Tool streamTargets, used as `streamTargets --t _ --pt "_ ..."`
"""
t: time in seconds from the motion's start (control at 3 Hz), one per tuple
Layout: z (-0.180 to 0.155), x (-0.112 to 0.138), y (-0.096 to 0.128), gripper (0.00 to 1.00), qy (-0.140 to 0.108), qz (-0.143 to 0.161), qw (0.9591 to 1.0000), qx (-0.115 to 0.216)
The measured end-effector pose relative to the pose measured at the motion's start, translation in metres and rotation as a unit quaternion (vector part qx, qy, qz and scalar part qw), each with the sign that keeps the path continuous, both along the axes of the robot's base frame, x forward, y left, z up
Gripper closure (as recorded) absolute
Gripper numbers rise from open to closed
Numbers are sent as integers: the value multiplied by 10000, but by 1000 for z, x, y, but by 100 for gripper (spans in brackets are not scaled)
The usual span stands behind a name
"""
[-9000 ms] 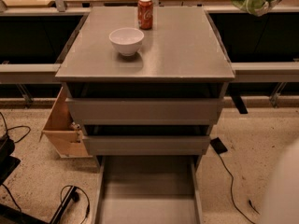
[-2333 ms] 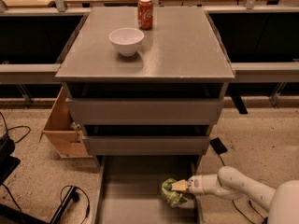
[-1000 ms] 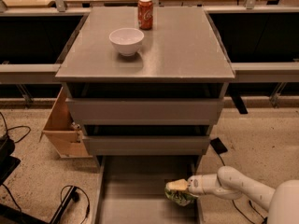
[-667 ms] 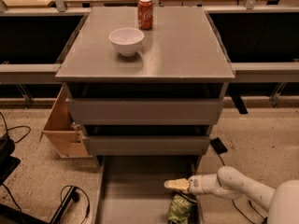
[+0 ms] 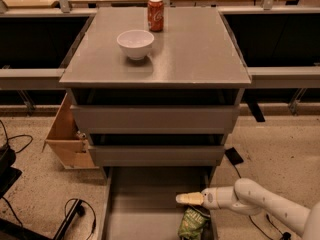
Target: Place green jalapeno chip bag into bottom drawer
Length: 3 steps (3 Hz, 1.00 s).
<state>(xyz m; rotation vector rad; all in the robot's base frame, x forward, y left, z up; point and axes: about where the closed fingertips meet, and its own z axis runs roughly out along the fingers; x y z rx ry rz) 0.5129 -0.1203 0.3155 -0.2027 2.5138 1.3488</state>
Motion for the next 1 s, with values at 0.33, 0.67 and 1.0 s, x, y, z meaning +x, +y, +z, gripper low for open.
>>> streamTargets --t 0.33,0.67,1.0 --pt "36 -14 -6 0 -405 154 9988 -223" --pt "89 -29 -27 0 -863 356 9946 -461" --pt "166 -33 -57 0 -1341 664 9849 -866"
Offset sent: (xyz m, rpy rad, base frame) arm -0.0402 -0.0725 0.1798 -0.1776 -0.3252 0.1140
